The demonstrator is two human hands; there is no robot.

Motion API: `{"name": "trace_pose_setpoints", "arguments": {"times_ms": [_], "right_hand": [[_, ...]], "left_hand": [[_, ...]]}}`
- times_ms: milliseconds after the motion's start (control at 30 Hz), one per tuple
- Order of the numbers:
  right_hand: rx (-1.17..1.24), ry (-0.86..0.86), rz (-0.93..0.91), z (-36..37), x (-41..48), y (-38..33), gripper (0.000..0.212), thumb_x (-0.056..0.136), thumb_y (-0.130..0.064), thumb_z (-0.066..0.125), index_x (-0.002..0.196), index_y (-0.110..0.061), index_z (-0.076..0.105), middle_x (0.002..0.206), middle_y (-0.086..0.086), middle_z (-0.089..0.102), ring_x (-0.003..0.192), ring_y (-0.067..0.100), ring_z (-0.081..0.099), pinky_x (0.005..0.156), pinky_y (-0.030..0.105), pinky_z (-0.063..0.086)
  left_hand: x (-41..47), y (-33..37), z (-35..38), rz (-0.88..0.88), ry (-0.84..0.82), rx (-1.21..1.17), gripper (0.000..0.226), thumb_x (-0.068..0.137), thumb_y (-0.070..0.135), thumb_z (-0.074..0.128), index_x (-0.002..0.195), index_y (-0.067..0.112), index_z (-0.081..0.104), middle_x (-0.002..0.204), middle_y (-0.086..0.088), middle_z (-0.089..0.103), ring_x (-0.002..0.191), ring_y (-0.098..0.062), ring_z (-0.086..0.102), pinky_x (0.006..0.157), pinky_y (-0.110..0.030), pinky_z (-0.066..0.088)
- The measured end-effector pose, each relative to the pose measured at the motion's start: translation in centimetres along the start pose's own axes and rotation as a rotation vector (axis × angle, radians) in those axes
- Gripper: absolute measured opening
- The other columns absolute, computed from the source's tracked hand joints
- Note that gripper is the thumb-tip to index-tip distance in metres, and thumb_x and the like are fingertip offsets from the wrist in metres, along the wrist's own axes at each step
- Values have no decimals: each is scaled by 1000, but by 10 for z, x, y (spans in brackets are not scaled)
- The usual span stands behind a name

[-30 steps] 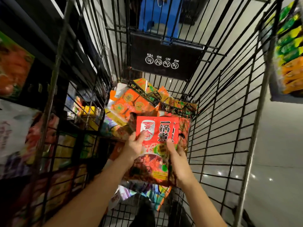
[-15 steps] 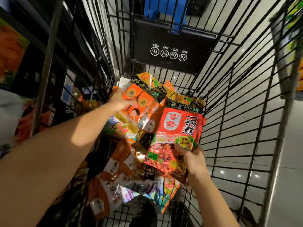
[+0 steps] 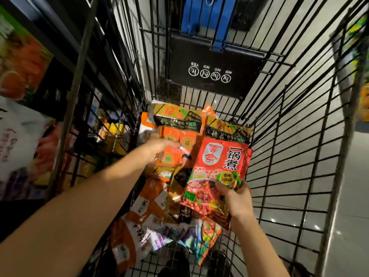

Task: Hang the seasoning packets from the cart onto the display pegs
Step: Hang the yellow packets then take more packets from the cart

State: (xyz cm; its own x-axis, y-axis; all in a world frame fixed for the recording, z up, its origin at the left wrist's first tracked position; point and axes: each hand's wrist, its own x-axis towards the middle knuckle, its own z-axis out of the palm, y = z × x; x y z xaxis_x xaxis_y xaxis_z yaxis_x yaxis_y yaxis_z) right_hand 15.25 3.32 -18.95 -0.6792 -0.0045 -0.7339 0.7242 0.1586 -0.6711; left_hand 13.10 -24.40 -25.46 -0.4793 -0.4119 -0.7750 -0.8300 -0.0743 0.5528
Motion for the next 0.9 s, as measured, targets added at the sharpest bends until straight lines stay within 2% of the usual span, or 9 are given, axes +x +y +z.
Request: {"name": "trace_pose_setpoints", "arguments": {"times_ms": [133,200,267,367,533,700,800,867,900], "right_hand": [[-32,3,-60,-2,-11,-9,48,85,1,78,127,-12,59,112,6,76,96,26,75,87,45,60],[-56,-24,-104,-4,-19,-18,48,86,2,76,128,-13,59,113,6,76,98,25,75,91,48,60],[-85,-65,-159,-5,-30,-33,49,87,2,75,130,-14,58,113,2,76,101,23,74,96,50,58],[-151,-174,-246,-8,-52,-62,53,87,-1,77,132,-18,56,110,-6,76,98,13,74,95,45,58],[-341,-330,-465,-10,-91,-109,53,81,-24,84,126,-24,57,112,-3,75,104,21,72,99,53,55],[-411,-532,-663,-20,-144,-150,65,81,-33,86,135,-17,53,122,-1,70,114,23,67,102,44,52],[-417,-671,-760,-25,-185,-175,43,84,-14,82,121,-15,59,99,-9,69,100,17,69,84,20,51],[-404,-755,-824,-26,-223,-194,35,86,-4,79,110,-21,60,91,-16,62,87,8,65,71,9,44],[-395,-804,-852,-25,-239,-201,34,86,-4,79,104,-26,60,90,-16,62,85,8,64,71,15,46]], "left_hand": [[-47,-12,-1,184,133,-14,35,75,12,89,105,3,73,99,-3,73,88,-17,68,66,-11,51],[-75,-12,-11,265,214,-27,25,81,14,86,101,9,72,100,-2,74,87,-16,68,71,-17,53],[-104,-12,-26,314,225,-83,31,81,15,86,108,12,71,105,-1,76,94,-16,71,92,-35,56],[-157,-8,-44,394,288,-136,58,77,26,90,125,17,60,115,4,73,107,-14,70,103,-45,52],[-254,-1,-47,477,521,-51,78,88,25,80,151,18,34,129,-3,61,118,-24,60,94,-29,41],[-366,-5,-49,570,784,-104,95,78,36,86,152,23,29,119,7,64,111,-19,66,100,-45,52],[-436,-11,-44,651,939,-277,95,80,2,84,155,19,28,119,16,61,98,17,61,91,-15,50],[-484,-8,-41,679,1047,-335,94,76,3,87,148,40,39,117,7,68,95,6,64,88,-21,53],[-504,-8,-41,701,1085,-352,87,74,8,88,137,49,47,115,3,71,95,0,66,90,-29,56]]}}
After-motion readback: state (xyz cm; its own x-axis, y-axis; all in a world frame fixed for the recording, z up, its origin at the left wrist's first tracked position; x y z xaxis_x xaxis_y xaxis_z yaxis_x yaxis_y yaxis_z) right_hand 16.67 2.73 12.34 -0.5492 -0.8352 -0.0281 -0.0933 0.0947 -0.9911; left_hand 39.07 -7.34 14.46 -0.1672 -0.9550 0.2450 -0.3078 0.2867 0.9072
